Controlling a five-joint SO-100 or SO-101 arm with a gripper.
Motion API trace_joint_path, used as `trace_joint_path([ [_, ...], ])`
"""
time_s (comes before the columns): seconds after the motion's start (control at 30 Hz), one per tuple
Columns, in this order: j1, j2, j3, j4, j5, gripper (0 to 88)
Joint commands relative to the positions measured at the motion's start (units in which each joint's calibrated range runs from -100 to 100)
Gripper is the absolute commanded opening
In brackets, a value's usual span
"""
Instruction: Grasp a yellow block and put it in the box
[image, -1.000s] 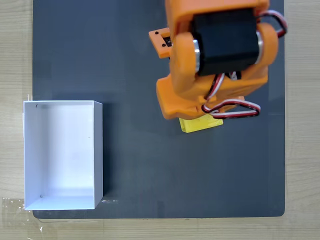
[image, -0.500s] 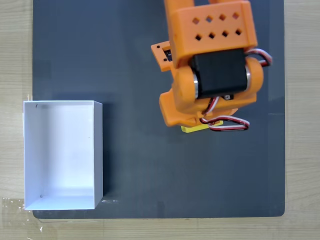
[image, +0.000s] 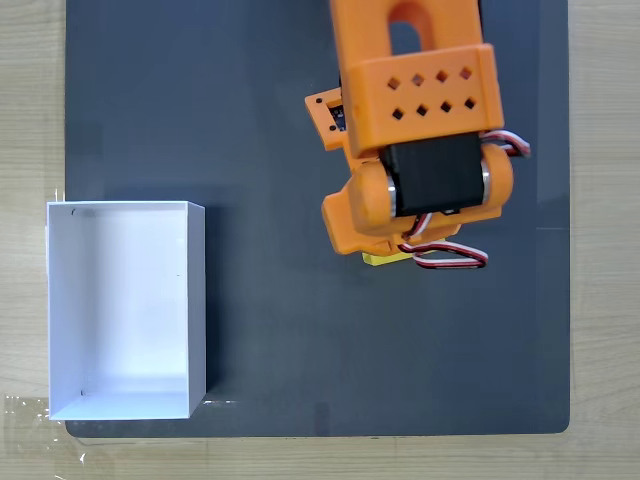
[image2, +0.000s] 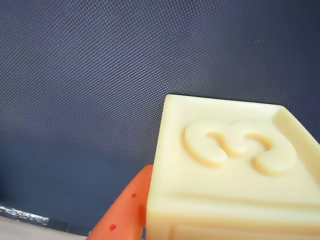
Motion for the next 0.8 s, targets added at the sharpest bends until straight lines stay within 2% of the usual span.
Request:
trace_joint_path([
  [0.0,-0.5,-0.7,-2.5,-0.6,0.1,34.3],
  [0.3,-0.5,-1.1,-2.5,-0.6,0.0,24.4],
  [0.53,-0.5,-1.1,-2.5,-0.6,0.0,12.9],
  [0.77,-0.4,-1.1,-2.6,-0.6,0.1,11.4],
])
